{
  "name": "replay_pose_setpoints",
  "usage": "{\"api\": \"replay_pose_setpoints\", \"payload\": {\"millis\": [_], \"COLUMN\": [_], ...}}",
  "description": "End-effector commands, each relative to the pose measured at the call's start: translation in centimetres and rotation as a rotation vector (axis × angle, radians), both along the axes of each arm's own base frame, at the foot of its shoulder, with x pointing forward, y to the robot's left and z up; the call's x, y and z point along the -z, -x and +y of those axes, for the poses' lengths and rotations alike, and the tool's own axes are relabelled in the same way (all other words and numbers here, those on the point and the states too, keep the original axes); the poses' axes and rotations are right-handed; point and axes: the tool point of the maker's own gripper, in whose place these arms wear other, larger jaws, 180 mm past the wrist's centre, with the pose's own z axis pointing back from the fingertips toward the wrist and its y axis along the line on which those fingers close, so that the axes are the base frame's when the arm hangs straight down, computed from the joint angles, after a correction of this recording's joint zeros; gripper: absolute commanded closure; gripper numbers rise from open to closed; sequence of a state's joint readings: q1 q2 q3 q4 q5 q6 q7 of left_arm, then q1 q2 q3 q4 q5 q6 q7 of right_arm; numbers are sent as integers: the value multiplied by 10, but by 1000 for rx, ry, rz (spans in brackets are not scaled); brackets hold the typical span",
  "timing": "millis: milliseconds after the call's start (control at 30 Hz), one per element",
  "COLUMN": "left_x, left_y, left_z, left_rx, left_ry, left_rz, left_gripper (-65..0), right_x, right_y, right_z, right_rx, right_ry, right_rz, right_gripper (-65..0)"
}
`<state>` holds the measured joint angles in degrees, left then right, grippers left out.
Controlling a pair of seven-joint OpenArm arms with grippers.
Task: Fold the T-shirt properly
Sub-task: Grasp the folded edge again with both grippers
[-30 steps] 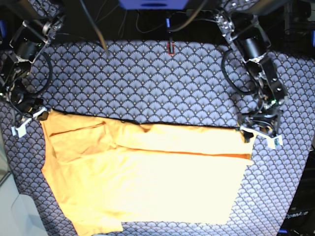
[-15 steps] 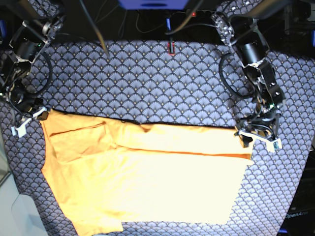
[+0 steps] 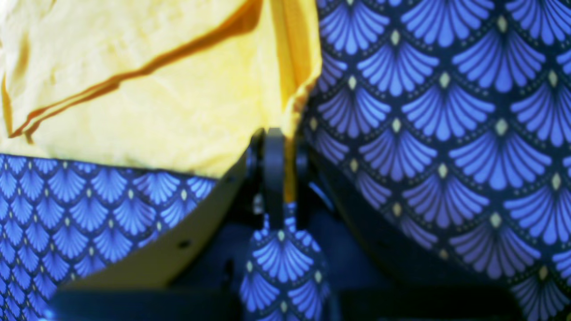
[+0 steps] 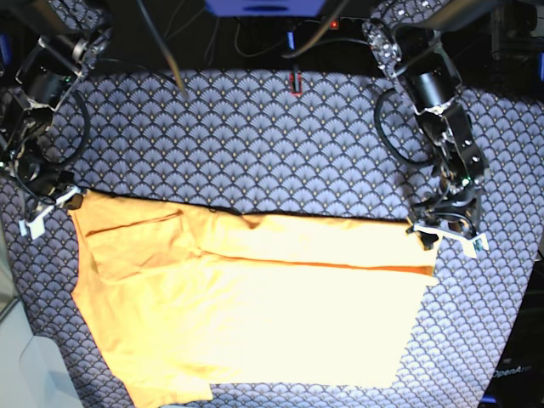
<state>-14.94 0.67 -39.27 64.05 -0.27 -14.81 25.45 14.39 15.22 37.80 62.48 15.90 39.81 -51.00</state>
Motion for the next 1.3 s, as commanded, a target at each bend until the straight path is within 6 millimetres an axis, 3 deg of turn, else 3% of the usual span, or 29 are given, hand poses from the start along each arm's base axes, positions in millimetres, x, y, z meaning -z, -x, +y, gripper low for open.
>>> {"api": "replay_pose_setpoints", "payload": {"millis": [0, 167, 367, 467, 667, 833, 1267], "left_x": [-20, -20, -19, -12, -9, -8, -8], "left_y": [-13, -13, -13, -12, -10, -1, -1], "left_z": [5, 6, 5, 3, 5, 25, 24], "left_rx": [-5, -8, -8, -4, -9, -81, -79], "left_ry": [-15, -15, -13, 0, 1, 23, 24], "left_rz": [-62, -62, -59, -41, -37, -43, -43], "left_gripper": [-413, -394, -203, -156, -156, -156, -156], "right_x": [-20, -20, -20, -20, -20, -20, -19], "right_y": [-13, -13, -13, -13, -13, -13, -11], "right_z": [-10, -10, -11, -11, -11, -11, -11], "right_rx": [6, 6, 7, 7, 7, 7, 6], "right_ry": [21, 21, 23, 23, 23, 23, 23], "right_rz": [-61, -61, -61, -61, -61, -61, -57], "right_gripper": [0, 0, 0, 0, 0, 0, 0]}}
